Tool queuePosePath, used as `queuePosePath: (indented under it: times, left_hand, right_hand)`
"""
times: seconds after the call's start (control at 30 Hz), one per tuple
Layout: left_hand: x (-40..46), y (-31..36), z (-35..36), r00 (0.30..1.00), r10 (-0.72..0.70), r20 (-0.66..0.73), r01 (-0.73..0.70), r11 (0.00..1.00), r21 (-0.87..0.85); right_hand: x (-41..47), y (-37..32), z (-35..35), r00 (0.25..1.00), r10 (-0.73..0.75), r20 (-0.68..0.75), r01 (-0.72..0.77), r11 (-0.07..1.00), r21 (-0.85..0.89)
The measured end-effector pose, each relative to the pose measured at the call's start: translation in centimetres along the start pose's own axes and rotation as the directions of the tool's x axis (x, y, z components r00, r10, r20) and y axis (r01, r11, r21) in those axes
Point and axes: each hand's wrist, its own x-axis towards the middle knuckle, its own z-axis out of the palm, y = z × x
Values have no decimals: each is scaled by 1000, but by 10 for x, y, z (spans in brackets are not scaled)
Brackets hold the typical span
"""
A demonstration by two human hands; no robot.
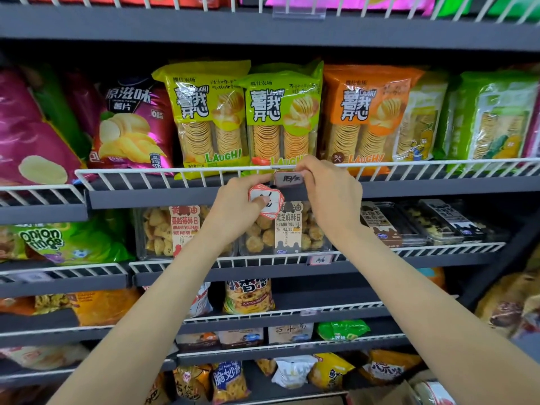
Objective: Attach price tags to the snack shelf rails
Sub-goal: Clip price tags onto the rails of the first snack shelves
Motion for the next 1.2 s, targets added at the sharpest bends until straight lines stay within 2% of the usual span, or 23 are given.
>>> queuePosePath:
  times: [0.23, 0.33, 0.43, 0.6, 0.77, 1.07, 1.2]
  left_hand:
    - [-2, 4, -4, 1000, 11, -3, -11, 999, 30]
    - [-1, 3, -4, 1000, 7, 3, -7, 999, 39]
    - [0, 3, -4, 1000, 20, 7, -20, 999, 40]
    - [2, 3, -5, 1000, 8, 14, -9, 998, 57]
    - [4, 1, -6, 1000, 13, 18, -14, 997, 71]
    - [5, 4, -9, 999, 39, 13, -40, 997, 70]
    - [6, 1, -8, 997, 41, -64, -39, 999, 27]
  right_hand:
    - [-3, -3, 3, 1000, 8, 0, -8, 1000, -16]
    - [-3, -4, 6, 1000, -18, -19, 16, 996, -83]
    - [-2, -3, 7, 998, -50, 27, 55, 982, -181]
    - [-1, -3, 1, 982, -169, 88, 186, 951, -249]
    - [0, -1, -8, 946, -292, 139, 317, 923, -217]
    - [4, -2, -11, 939, -289, 187, 323, 926, -193]
    - [5, -4, -13, 950, -246, 194, 291, 922, -257]
